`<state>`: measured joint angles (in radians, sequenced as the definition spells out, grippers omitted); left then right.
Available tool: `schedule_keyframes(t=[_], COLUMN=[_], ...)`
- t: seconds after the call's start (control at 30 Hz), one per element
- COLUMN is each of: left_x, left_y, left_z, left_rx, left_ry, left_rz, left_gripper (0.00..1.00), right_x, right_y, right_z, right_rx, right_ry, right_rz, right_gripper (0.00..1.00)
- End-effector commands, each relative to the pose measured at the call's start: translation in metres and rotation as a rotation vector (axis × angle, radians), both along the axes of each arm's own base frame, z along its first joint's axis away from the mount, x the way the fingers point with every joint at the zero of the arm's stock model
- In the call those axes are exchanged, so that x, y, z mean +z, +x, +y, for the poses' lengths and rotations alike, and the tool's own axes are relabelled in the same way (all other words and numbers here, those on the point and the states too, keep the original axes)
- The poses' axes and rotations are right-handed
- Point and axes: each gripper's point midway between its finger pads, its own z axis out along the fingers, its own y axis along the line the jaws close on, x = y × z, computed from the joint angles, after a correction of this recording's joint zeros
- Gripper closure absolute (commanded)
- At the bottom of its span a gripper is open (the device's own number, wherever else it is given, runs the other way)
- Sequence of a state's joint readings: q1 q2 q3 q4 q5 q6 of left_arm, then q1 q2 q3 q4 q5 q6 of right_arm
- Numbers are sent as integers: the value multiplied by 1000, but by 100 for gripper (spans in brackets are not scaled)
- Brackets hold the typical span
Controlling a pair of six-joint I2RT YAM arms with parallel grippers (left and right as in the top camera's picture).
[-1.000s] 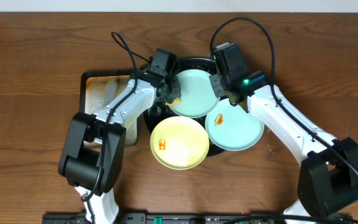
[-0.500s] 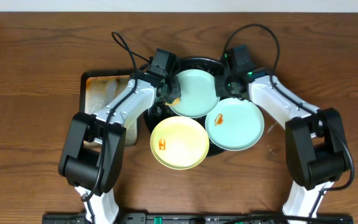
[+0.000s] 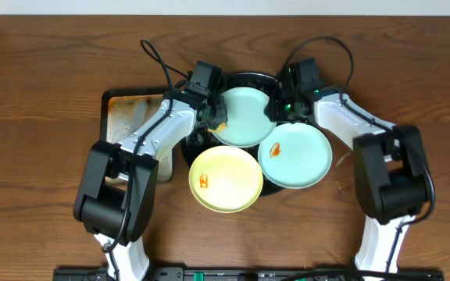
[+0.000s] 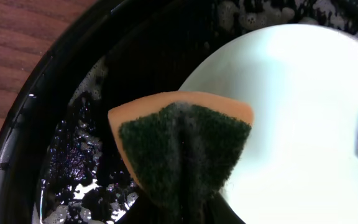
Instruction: Clean dirty plates on tray and stack at the side
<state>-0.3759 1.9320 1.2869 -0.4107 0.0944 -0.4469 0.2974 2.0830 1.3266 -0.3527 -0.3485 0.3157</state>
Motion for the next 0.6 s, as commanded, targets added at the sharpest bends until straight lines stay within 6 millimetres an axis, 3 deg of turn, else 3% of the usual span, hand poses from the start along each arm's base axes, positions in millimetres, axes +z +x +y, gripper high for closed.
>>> schedule_keyframes(t=[0.0,0.03,0.2,0.4,0.5,0.57], left_x=[4,4,4,4,5,7], left_y=[-2,-2,-2,-2,-1,0], left_z=[2,2,2,2,3,5], left_rx=[-6,-6,-6,-5,-3,-1], left_ry=[9,9,9,9,8,8], left_rz=[-10,-10,-10,-11,-15,-17], left_gripper=[83,83,83,83,71,70], right_x=[0,3,27,82,109,125], right_y=[0,2,15,29,31,30], right_z=[5,5,-7,-27,-39,-45], right_rx=[-4,-6,-33,-25,-25,-15], right_ry=[30,30,10,-80,-157,-216], right_rz=[9,-2,-79,-257,-341,-389], right_gripper=[93,99,99,99,99,99])
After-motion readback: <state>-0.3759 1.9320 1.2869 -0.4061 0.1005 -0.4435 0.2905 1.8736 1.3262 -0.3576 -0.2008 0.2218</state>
